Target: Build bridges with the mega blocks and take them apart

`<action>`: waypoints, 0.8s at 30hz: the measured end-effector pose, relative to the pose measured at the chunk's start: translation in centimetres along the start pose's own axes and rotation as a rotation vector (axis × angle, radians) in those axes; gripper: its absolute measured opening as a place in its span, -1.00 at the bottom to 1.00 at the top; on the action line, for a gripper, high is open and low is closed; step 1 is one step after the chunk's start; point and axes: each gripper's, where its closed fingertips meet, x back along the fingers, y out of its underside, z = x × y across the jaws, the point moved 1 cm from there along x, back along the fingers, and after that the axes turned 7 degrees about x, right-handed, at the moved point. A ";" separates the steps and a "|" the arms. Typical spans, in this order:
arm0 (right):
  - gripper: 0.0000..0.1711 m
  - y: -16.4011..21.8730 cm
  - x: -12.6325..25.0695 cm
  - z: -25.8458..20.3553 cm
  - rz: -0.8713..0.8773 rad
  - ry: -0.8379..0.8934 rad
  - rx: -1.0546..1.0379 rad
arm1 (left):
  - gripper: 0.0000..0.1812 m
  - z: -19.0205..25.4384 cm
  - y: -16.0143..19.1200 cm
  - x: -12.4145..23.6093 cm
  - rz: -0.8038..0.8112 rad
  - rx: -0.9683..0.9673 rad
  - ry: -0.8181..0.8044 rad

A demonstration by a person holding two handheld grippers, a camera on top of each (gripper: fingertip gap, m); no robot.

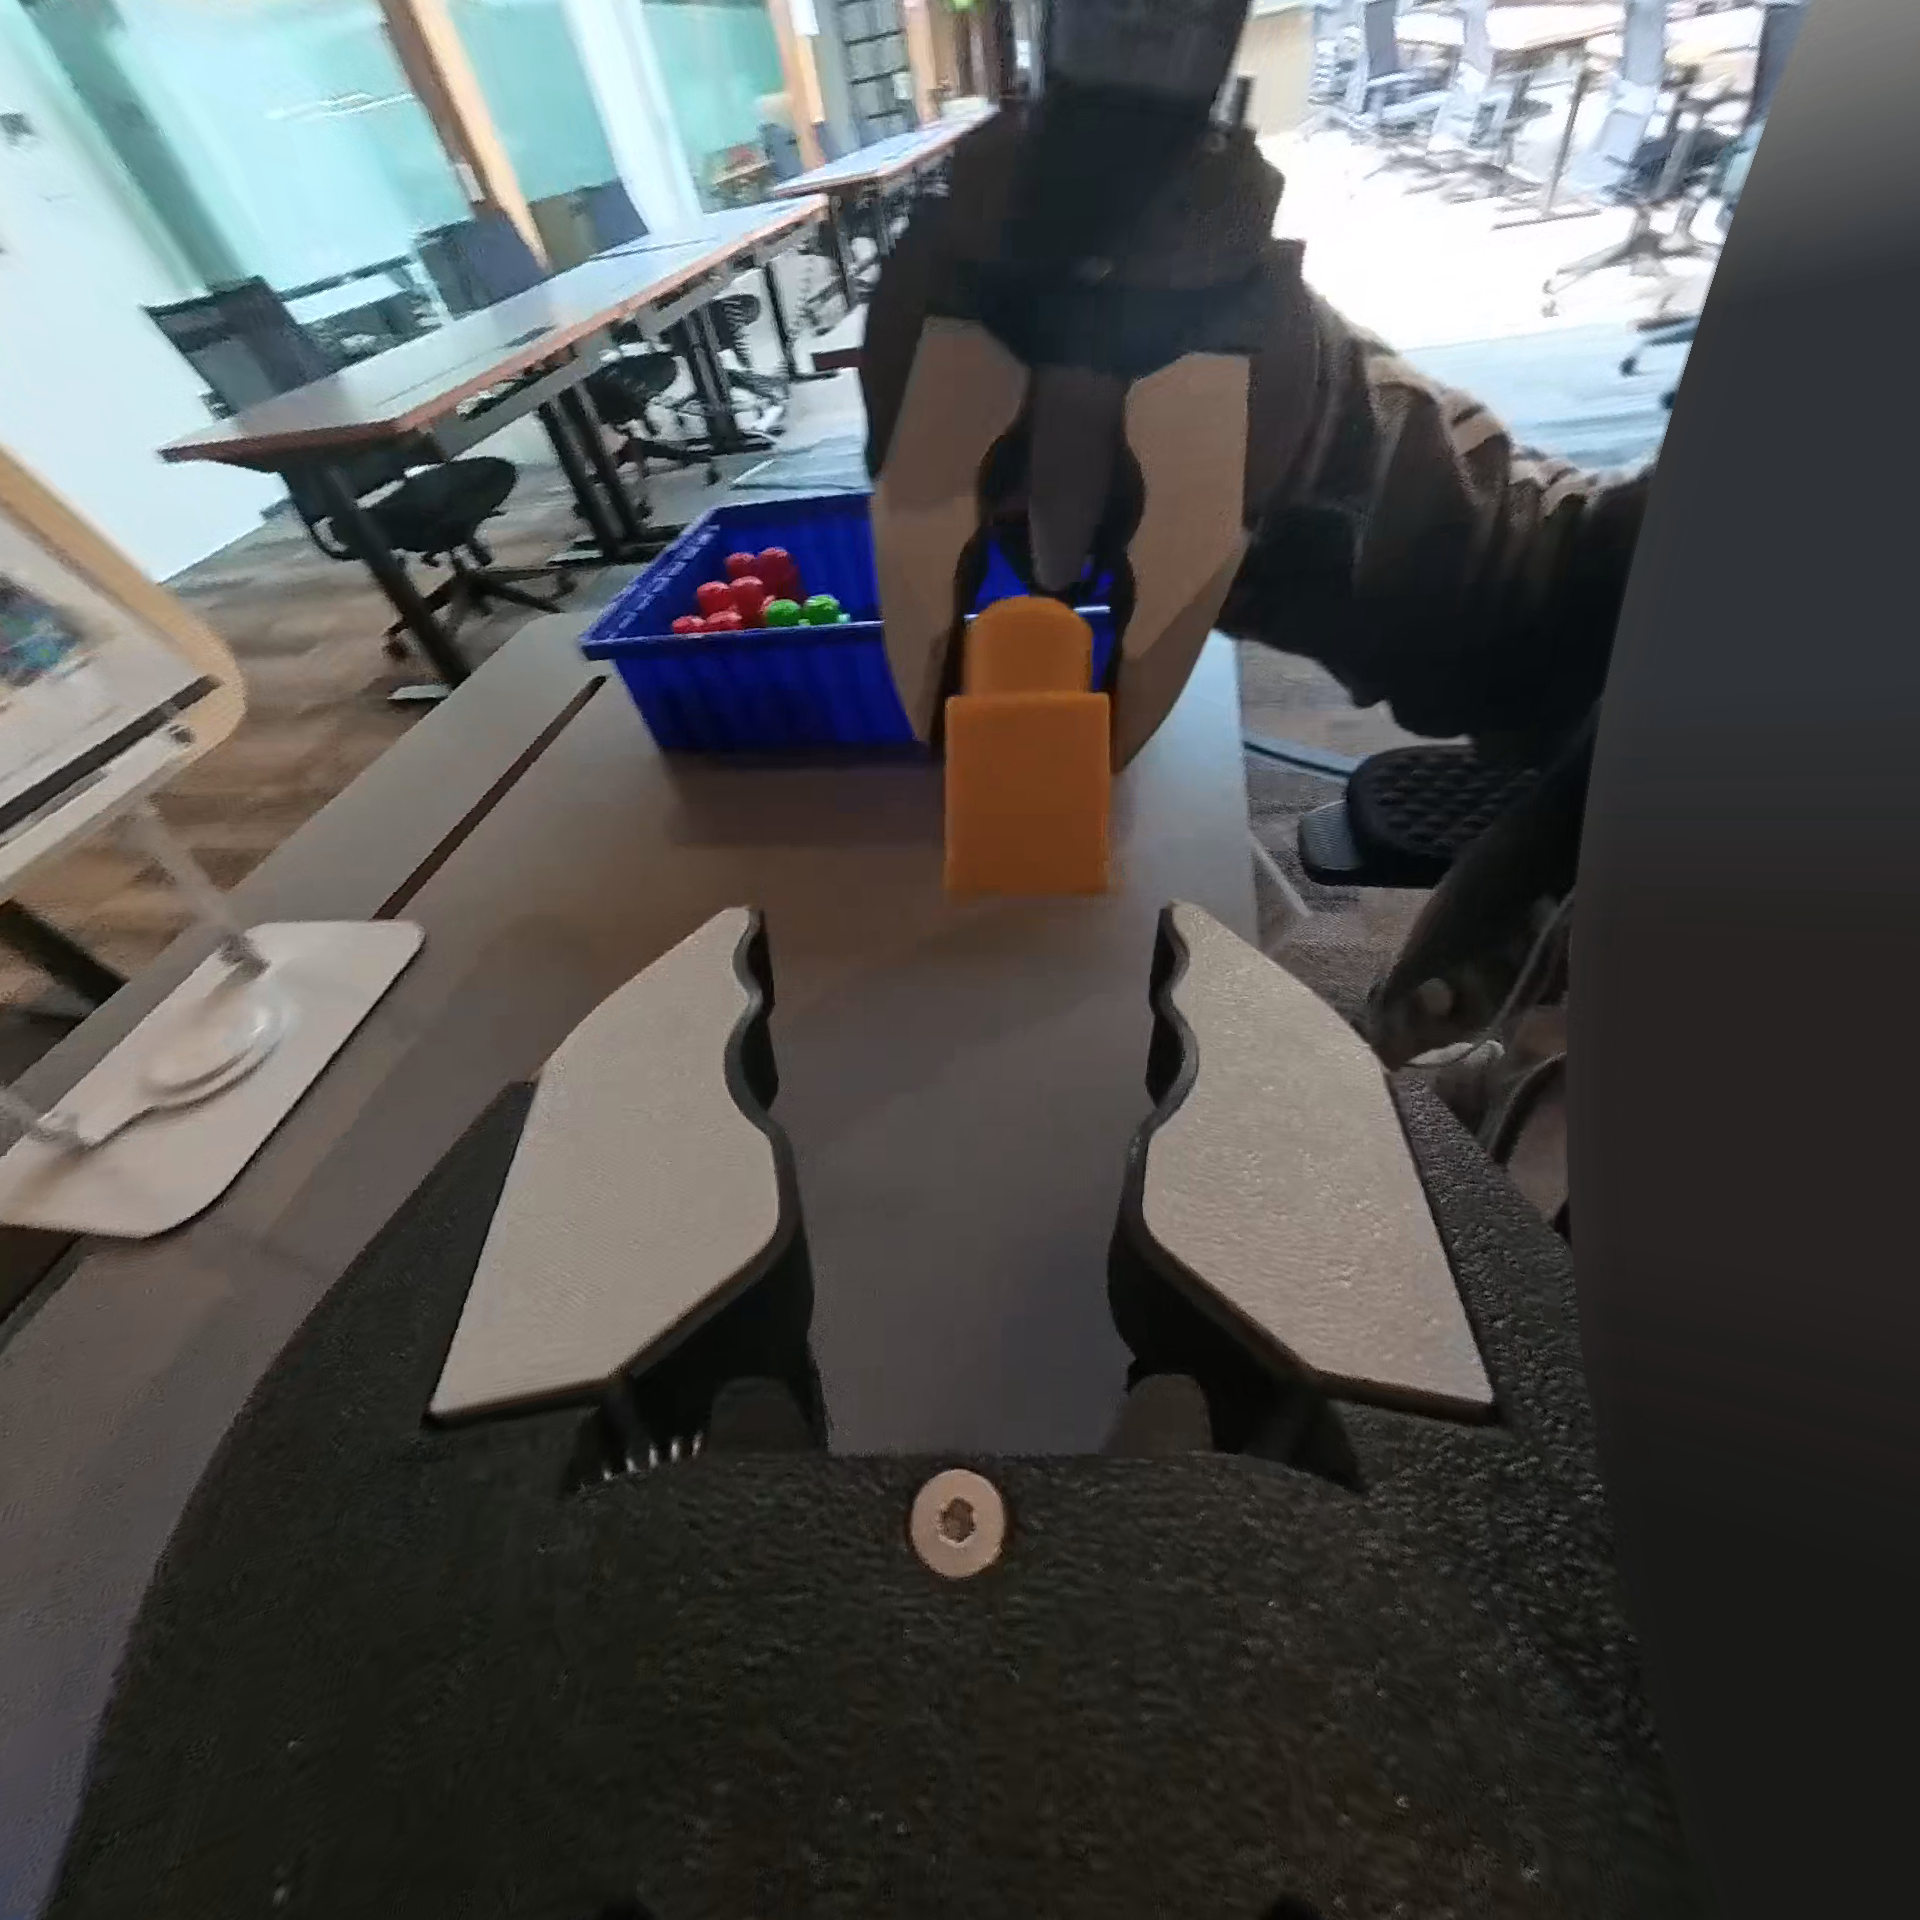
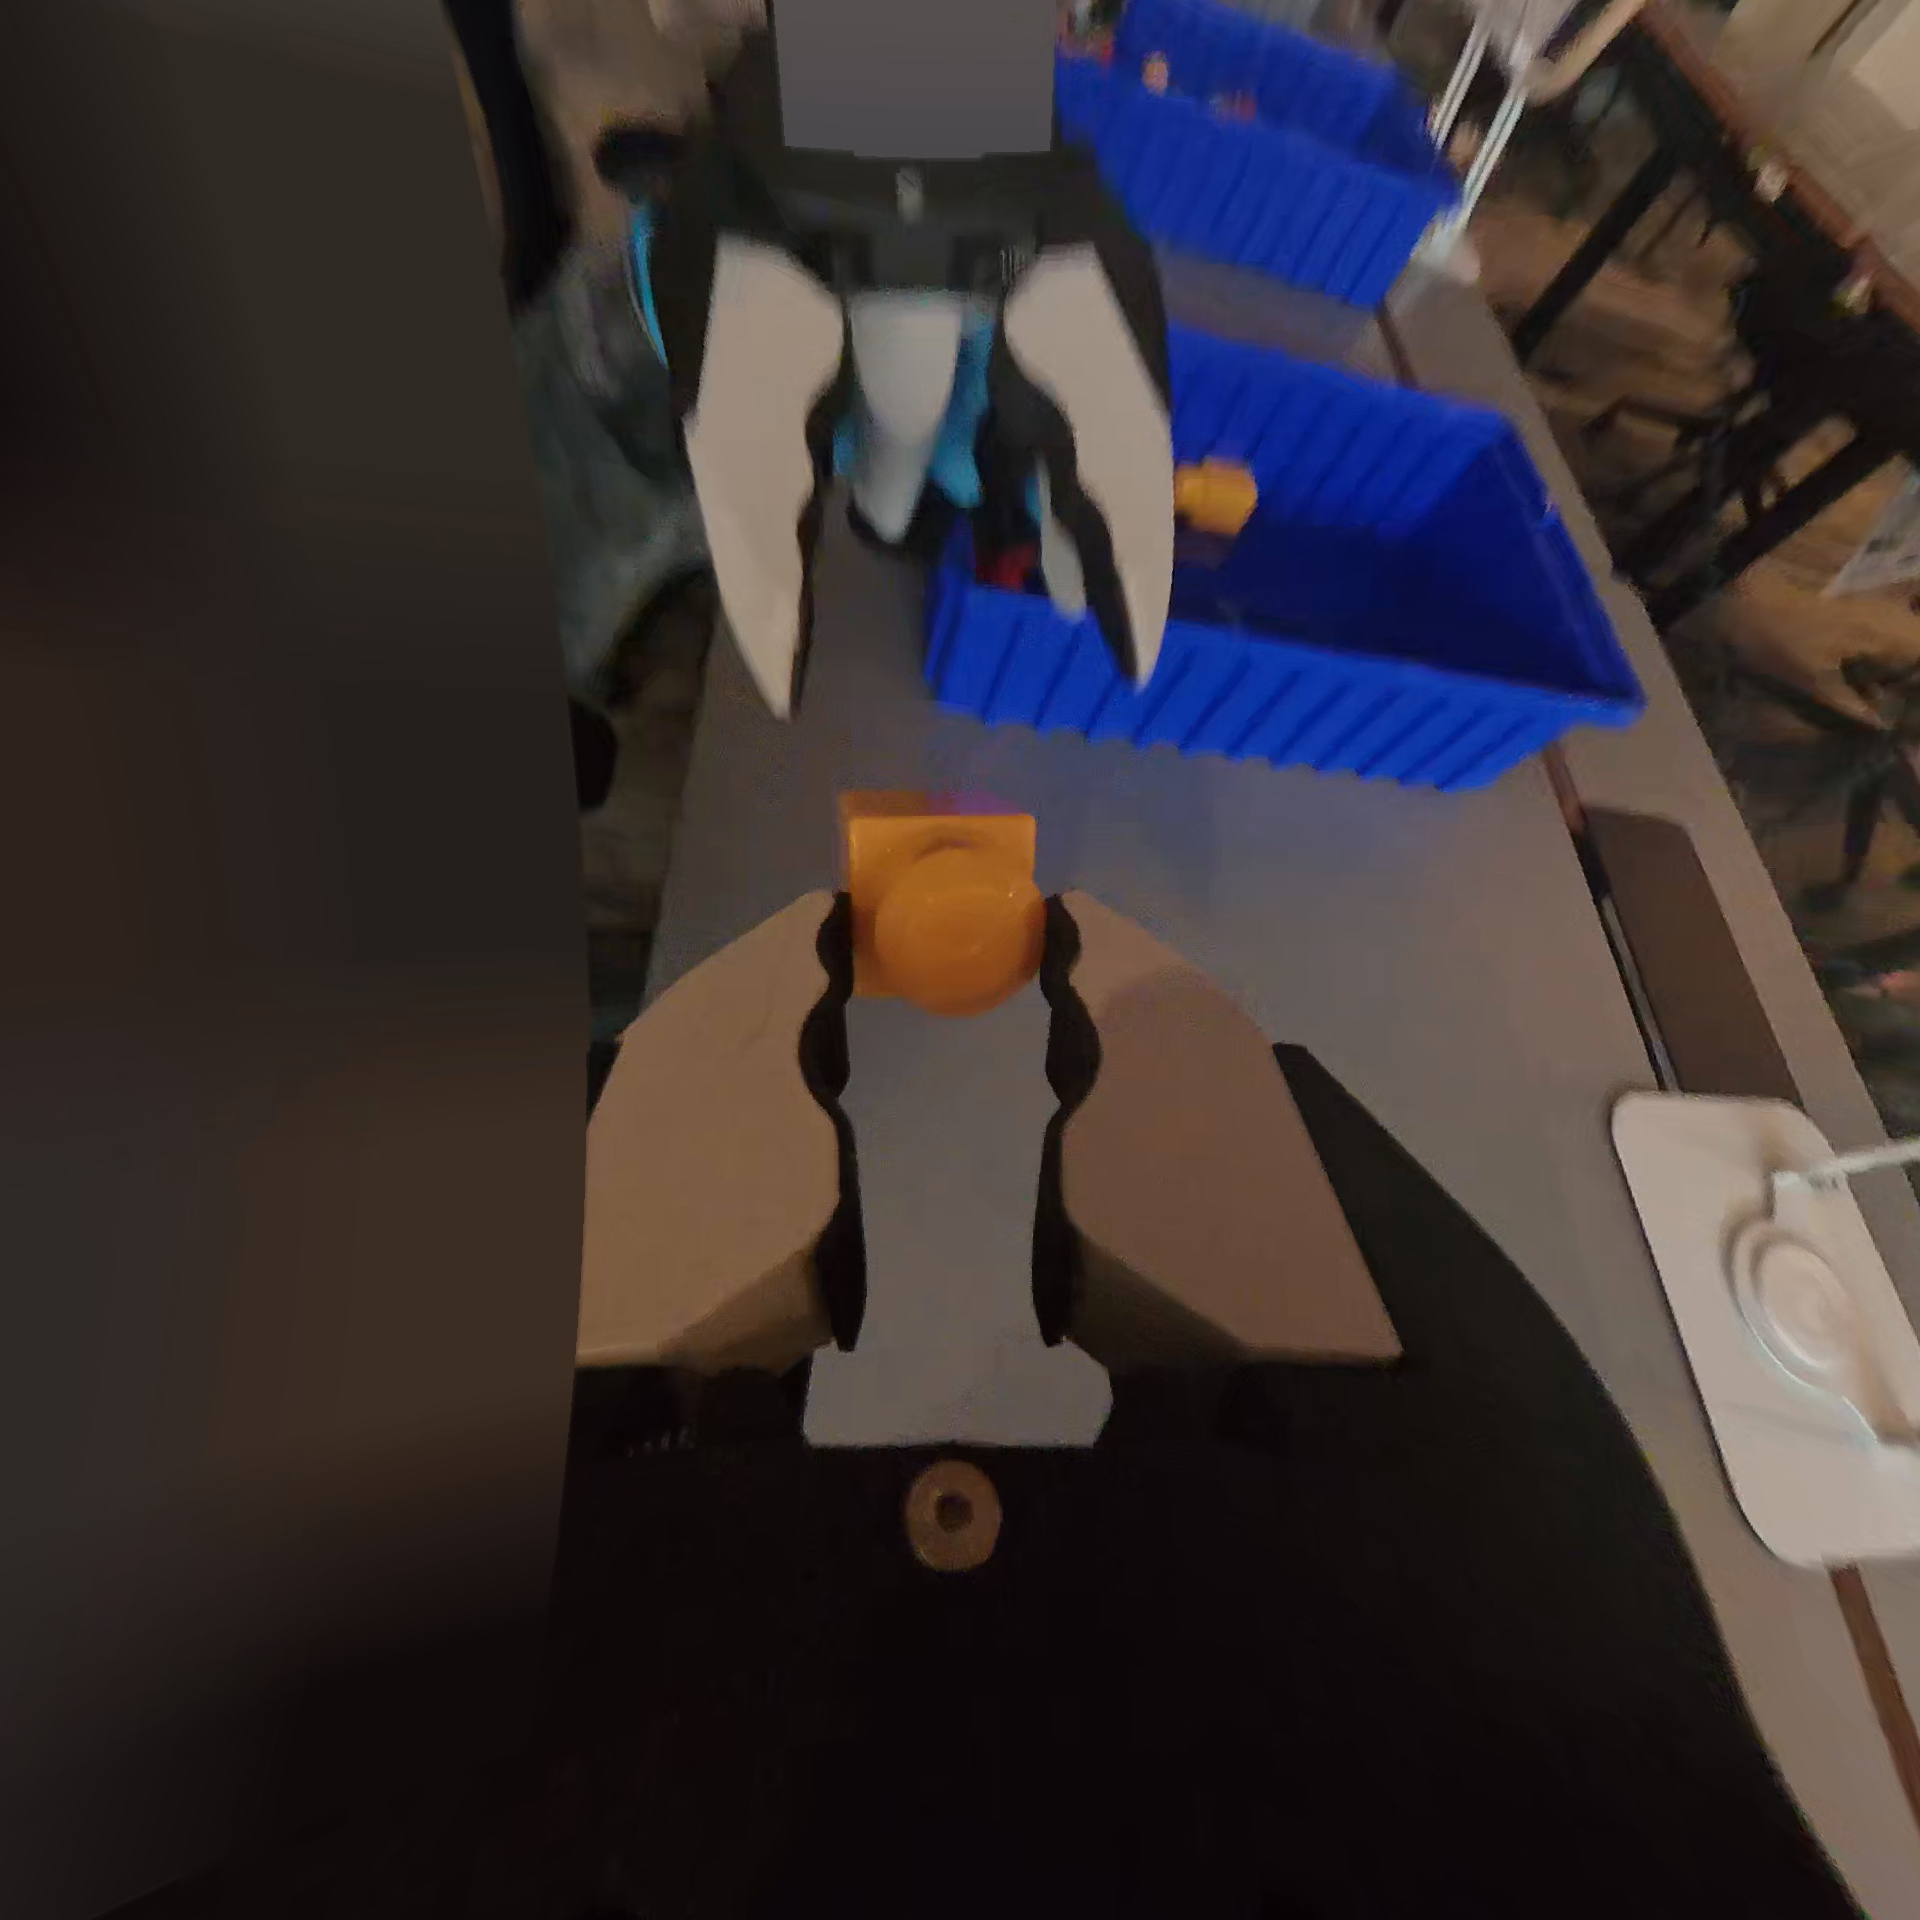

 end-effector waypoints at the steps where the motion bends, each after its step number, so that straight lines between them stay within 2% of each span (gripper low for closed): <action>1: -0.60 1.2 0.1 0.2 -0.067 -0.003 0.006 | -0.25 -0.6 0.0 0.6 0.007 0.013 -0.033; 6: -0.60 9.2 -0.4 1.0 -0.471 -0.017 0.025 | -0.25 -4.6 1.2 4.7 -0.038 0.054 -0.301; 8: -0.60 12.1 -0.9 0.8 -0.564 -0.048 0.024 | -0.28 -5.5 1.6 6.4 -0.048 0.058 -0.373; 10: -0.60 14.4 -1.5 0.7 -0.601 -0.080 -0.010 | -0.35 -5.8 1.7 7.6 -0.037 0.066 -0.397; 14: -0.60 18.4 -2.3 1.2 -0.688 -0.115 -0.024 | -0.31 -6.4 2.1 9.1 -0.035 0.084 -0.448; 24: -0.60 22.4 -3.2 0.8 -0.775 -0.154 -0.048 | -0.28 -7.1 2.4 10.2 -0.028 0.093 -0.490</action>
